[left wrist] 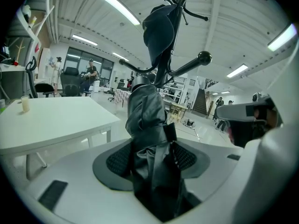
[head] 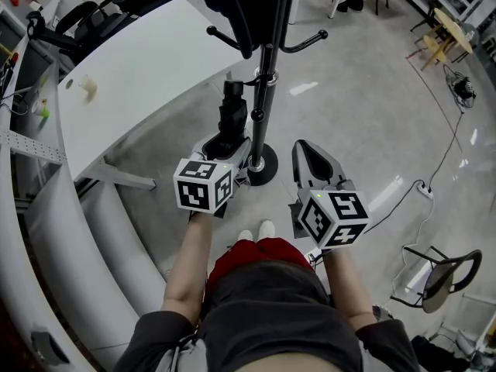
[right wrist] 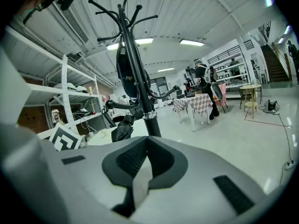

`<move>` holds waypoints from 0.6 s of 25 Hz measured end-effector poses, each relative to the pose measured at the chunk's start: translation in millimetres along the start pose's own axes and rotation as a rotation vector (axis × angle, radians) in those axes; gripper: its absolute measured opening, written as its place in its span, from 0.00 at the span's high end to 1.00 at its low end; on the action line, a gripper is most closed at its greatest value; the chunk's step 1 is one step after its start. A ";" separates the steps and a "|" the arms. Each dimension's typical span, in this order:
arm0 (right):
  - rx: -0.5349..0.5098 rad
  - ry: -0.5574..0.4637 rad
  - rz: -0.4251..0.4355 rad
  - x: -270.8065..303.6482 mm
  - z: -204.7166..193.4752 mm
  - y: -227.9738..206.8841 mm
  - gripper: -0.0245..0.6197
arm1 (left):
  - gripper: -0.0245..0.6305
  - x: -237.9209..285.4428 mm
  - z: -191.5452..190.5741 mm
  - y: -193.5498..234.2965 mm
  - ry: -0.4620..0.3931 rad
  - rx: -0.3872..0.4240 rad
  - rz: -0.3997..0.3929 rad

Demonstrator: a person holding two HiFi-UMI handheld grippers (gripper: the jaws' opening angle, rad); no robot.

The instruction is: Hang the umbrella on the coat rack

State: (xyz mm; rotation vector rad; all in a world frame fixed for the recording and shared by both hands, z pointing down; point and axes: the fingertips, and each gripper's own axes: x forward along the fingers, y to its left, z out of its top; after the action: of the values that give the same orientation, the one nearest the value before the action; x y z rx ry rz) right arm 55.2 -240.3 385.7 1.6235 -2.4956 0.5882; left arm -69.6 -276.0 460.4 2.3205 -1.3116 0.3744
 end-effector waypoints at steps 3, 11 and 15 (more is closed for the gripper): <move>0.011 0.003 0.001 2.8 -0.1 -1.1 0.93 | 0.60 4.9 -4.7 -0.6 0.006 0.000 -0.010; 0.014 0.023 0.001 7.9 -6.4 -1.5 0.93 | 0.60 17.3 -16.8 -4.0 0.004 0.012 -0.038; 0.013 0.032 0.002 9.9 -9.2 -1.3 0.93 | 0.59 24.5 -22.0 -6.6 -0.002 0.026 -0.055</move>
State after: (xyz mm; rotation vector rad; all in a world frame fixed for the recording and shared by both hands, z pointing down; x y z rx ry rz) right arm 51.1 -245.8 397.4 1.6033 -2.4765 0.6262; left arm -51.8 -280.0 488.5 2.3738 -1.2478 0.3744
